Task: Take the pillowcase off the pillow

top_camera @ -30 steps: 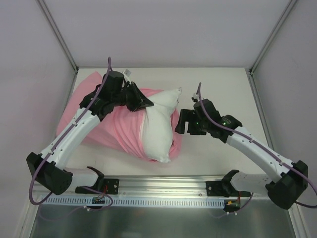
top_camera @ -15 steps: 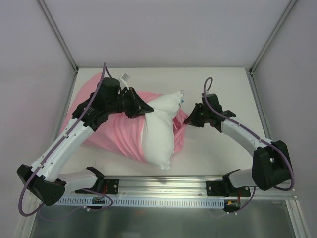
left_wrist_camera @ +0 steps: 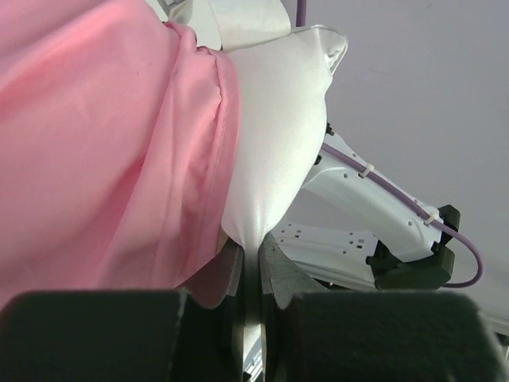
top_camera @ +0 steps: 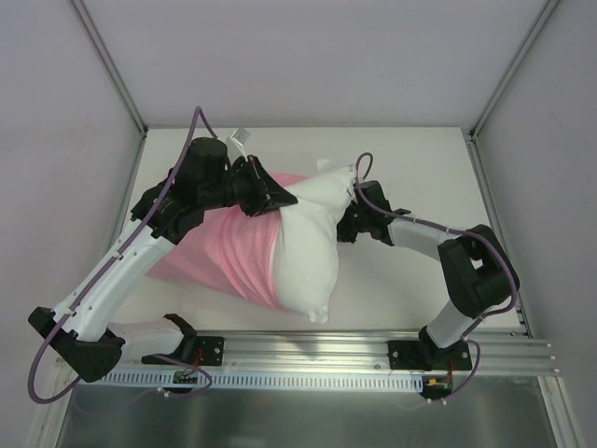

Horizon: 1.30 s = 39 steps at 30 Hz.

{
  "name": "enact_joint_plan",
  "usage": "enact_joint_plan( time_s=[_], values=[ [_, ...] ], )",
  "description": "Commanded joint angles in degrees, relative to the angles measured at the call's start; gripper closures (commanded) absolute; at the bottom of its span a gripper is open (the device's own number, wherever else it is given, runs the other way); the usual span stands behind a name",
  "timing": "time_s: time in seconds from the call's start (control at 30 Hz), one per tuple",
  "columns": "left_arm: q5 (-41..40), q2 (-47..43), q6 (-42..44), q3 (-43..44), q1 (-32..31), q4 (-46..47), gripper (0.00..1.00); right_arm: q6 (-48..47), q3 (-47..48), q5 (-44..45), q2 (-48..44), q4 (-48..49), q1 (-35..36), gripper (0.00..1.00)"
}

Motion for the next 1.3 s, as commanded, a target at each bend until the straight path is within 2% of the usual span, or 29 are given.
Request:
enact_joint_plan(
  time_s=[0.0,0.07,0.13,0.17,0.23,0.27,0.33,0.47,0.57,0.77,0.9,0.93,0.97,1.0,1.03,1.07,1.13,1.27],
  values=[
    [2.5,-0.9,-0.6,7.3,-0.4,7.4,1.0,-0.5,1.0,-0.5,0.6,1.7,-0.1,0.99],
    [2.1,-0.2,0.0,7.9,-0.4,7.4,1.0,-1.2,0.0,-0.7,-1.7,1.1,-0.5,0.98],
    [1.5,0.5,0.1,7.7,-0.4,7.4,1.0,-2.3,-2.3,-0.3,-4.9,0.5,-0.9,0.92],
    [1.4,0.8,0.2,7.3,-0.4,7.4,1.0,-2.8,-3.2,0.3,-6.8,-0.1,-1.2,0.79],
    [1.1,1.9,-0.2,5.8,-0.4,7.5,1.0,-4.5,-5.2,2.0,-13.5,-3.1,-1.8,0.6],
    [1.1,2.3,-0.3,5.2,-0.4,7.6,1.0,-5.2,-5.8,2.6,-15.8,-4.5,-1.9,0.4],
    [1.8,3.5,-0.9,3.5,-0.4,8.7,1.0,-6.7,-7.8,3.9,-23.3,-8.8,-3.3,0.24],
    [2.6,4.4,-1.5,1.4,-0.4,10.3,1.0,-8.4,-11.0,1.2,-35.3,-13.6,-8.6,0.12],
    [2.8,4.7,-1.4,0.2,-0.4,10.9,1.0,-11.2,-9.5,1.0,-43.3,-19.3,-10.9,0.05],
    [2.0,8.6,-1.4,-1.8,-3.5,12.4,1.0,-12.1,-6.3,1.6,-50.8,-23.8,-10.9,0.03],
    [2.3,14.2,-0.3,-0.1,-6.2,12.6,1.0,-12.2,-6.2,2.3,-51.8,-25.1,-11.0,0.02],
    [3.8,16.7,0.8,0.7,-6.4,12.7,0.95,-12.2,-6.2,2.2,-51.8,-25.6,-10.9,0.02],
    [5.2,18.1,1.4,2.6,-6.4,12.6,0.83,-12.4,-6.2,2.2,-51.8,-26.5,-11.0,0.02],
    [8.1,20.1,2.7,3.5,-6.6,12.6,0.47,-12.5,-6.1,2.4,-52.1,-27.0,-10.9,0.02],
    [8.9,20.7,3.6,4.5,-6.9,12.6,0.34,-12.6,-5.9,2.6,-52.3,-27.4,-11.0,0.02],
    [9.3,21.0,4.4,5.5,-7.1,12.5,0.26,-13.0,-5.8,3.3,-52.8,-28.5,-11.0,0.01],
    [9.2,20.1,6.5,7.4,-7.6,12.4,0.19,-13.8,-5.7,3.9,-53.6,-29.5,-11.3,0.01],
    [4.4,14.9,11.4,9.6,-7.5,7.2,0.19,-14.5,-5.0,3.2,-52.8,-31.3,-12.0,0.01]
  ],
)
